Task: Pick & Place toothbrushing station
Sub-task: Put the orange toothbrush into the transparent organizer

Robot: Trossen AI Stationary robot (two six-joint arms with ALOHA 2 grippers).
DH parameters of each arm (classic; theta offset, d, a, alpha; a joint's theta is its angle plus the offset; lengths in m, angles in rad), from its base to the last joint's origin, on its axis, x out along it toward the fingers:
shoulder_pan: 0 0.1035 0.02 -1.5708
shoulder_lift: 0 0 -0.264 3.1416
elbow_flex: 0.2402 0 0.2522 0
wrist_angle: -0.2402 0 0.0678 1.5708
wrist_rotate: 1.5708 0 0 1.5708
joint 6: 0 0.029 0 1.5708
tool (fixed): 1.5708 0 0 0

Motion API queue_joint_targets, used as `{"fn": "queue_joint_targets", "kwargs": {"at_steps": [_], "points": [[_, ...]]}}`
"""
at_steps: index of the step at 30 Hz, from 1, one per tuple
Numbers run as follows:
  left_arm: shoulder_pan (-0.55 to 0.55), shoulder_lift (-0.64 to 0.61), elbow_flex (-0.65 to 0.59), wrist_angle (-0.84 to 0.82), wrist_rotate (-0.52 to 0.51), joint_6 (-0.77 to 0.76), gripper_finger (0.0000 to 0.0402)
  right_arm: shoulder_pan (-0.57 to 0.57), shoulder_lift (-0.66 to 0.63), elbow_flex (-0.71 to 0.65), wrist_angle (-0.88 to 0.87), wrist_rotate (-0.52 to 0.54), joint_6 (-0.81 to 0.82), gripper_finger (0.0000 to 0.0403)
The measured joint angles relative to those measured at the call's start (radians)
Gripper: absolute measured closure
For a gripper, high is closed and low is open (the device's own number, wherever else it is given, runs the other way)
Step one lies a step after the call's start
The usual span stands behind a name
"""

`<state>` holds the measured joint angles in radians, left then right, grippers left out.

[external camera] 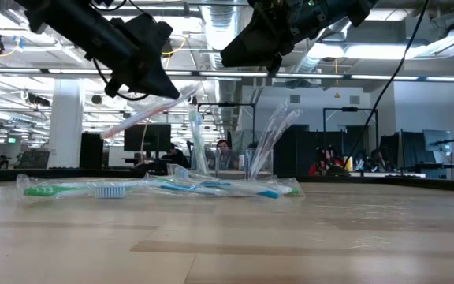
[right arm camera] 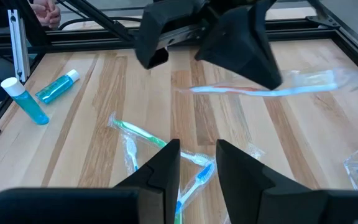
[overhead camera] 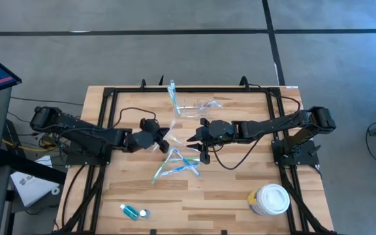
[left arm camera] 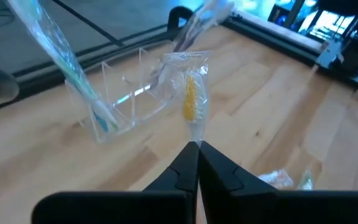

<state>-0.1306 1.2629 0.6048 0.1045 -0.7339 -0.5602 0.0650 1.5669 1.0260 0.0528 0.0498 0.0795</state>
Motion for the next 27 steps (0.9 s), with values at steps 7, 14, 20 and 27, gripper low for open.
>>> {"fn": "queue_joint_targets", "kwargs": {"at_steps": [7, 14, 20, 27], "points": [[0.049, 0.0, 0.0, 0.102, 0.018, 0.092, 0.0401, 0.0, 0.0, 0.0, 0.0, 0.0, 0.0, 0.0307], [0.124, 0.001, 0.0, 0.194, 0.063, 0.172, 0.0401, 0.0, 0.0, 0.0, 0.0, 0.0, -0.008, 0.0307], [0.211, 0.028, -0.001, 0.34, 0.156, 0.249, 0.0401, -0.001, 0.0, 0.0, 0.002, 0.0, -0.009, 0.0307], [0.308, 0.113, -0.001, 0.531, 0.263, 0.322, 0.0401, -0.001, 0.0, 0.0, 0.003, 0.0, -0.011, 0.0307]]}}
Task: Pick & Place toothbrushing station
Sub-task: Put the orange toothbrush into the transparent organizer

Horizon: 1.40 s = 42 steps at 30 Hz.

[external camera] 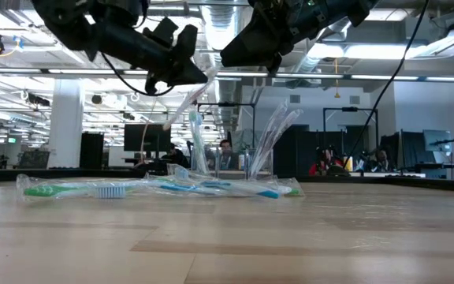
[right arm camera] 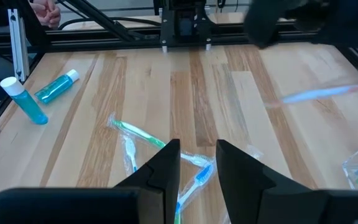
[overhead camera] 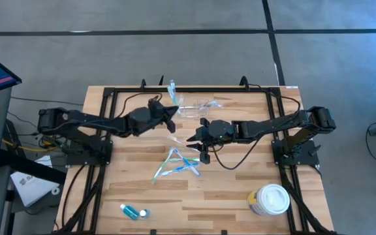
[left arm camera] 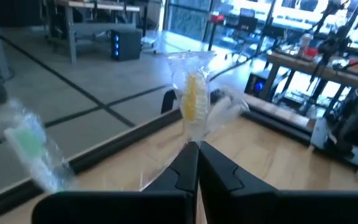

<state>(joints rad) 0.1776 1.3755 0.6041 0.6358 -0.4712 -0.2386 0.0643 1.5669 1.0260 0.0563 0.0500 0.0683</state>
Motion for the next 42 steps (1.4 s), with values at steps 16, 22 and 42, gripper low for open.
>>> {"fn": "queue_joint_targets", "kwargs": {"at_steps": [16, 22, 42], "points": [[0.184, 0.173, 0.0, 0.34, 0.166, 0.033, 0.0401, -0.002, 0.0, 0.0, 0.002, 0.0, -0.027, 0.0307], [0.209, 0.23, 0.0, 0.468, 0.185, 0.059, 0.0401, -0.008, 0.0, 0.0, 0.004, 0.0, -0.045, 0.0307], [0.262, 0.371, 0.075, 0.623, 0.189, 0.099, 0.0401, -0.019, 0.0, 0.0, 0.004, 0.002, -0.053, 0.0307]]}}
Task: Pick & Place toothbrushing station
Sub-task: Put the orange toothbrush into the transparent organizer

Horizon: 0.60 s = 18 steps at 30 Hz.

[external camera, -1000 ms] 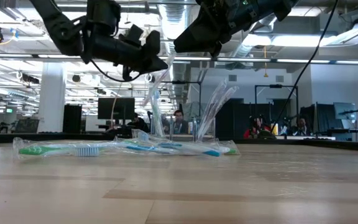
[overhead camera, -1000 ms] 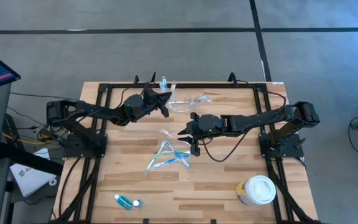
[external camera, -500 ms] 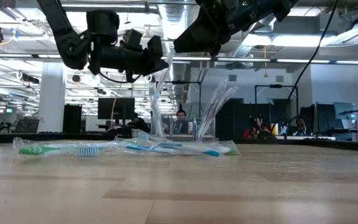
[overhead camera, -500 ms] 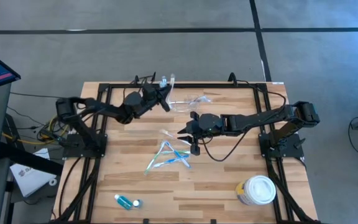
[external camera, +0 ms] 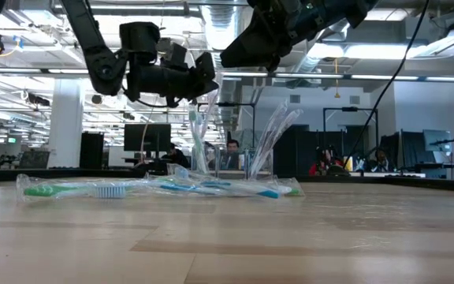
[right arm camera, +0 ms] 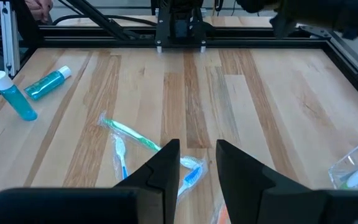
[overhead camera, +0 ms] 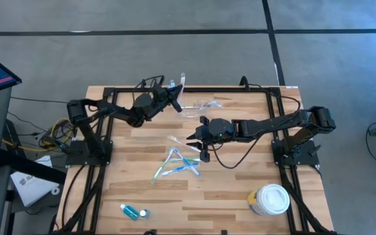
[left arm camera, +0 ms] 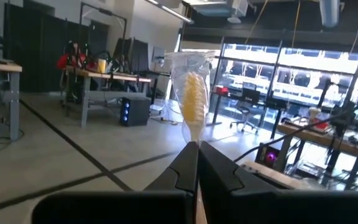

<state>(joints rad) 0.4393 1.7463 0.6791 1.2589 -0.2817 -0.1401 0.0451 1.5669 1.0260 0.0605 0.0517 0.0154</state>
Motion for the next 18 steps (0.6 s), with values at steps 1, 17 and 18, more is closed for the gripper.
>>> {"fn": "queue_joint_targets", "kwargs": {"at_steps": [1, 17, 18], "points": [[0.0, 0.012, 0.009, 0.001, 0.0, 0.009, 0.0401, -0.002, 0.0, 0.0, 0.0, 0.0, 0.0, 0.0307], [0.048, 0.073, 0.051, 0.007, -0.025, 0.03, 0.0401, -0.002, 0.0, 0.0, -0.001, 0.0, 0.0, 0.0307], [0.049, 0.073, 0.051, 0.005, -0.025, 0.03, 0.0401, -0.002, 0.0, 0.0, -0.002, 0.0, 0.0, 0.0307]]}}
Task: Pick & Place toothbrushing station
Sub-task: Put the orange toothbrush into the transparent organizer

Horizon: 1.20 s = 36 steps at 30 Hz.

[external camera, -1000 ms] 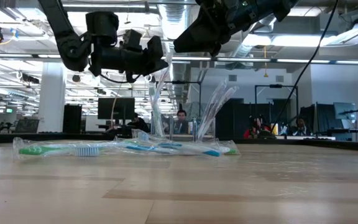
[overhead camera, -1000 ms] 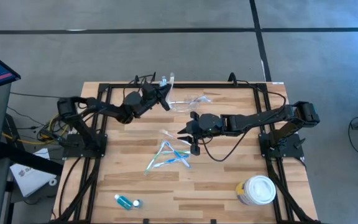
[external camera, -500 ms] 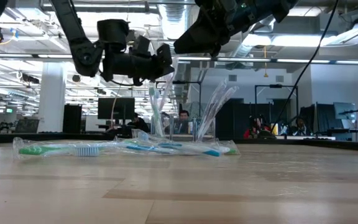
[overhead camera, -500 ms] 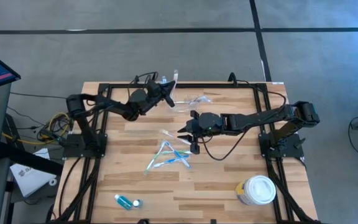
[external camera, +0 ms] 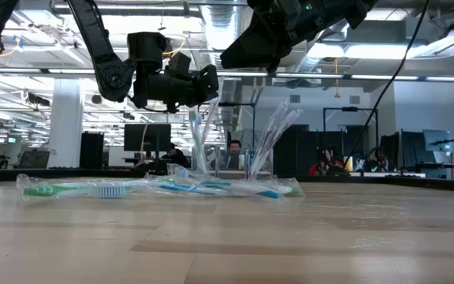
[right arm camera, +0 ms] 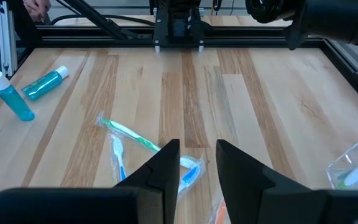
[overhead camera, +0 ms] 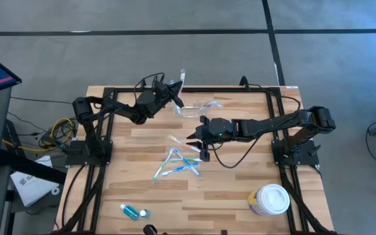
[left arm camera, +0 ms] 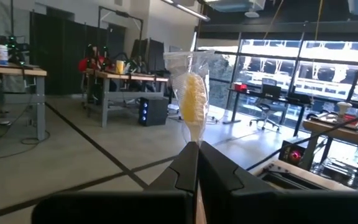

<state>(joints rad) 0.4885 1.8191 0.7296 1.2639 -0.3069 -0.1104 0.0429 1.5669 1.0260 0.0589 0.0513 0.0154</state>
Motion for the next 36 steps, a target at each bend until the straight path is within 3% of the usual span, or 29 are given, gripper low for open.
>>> {"fn": "queue_joint_targets", "kwargs": {"at_steps": [14, 36], "points": [[-0.003, 0.076, 0.011, 0.004, 0.0, -0.006, 0.0401, 0.001, 0.0, 0.0, -0.002, 0.0, -0.023, 0.0307], [-0.048, 0.077, 0.008, -0.082, -0.003, -0.002, 0.0401, 0.0, 0.0, 0.0, -0.013, 0.0, -0.026, 0.0307]]}}
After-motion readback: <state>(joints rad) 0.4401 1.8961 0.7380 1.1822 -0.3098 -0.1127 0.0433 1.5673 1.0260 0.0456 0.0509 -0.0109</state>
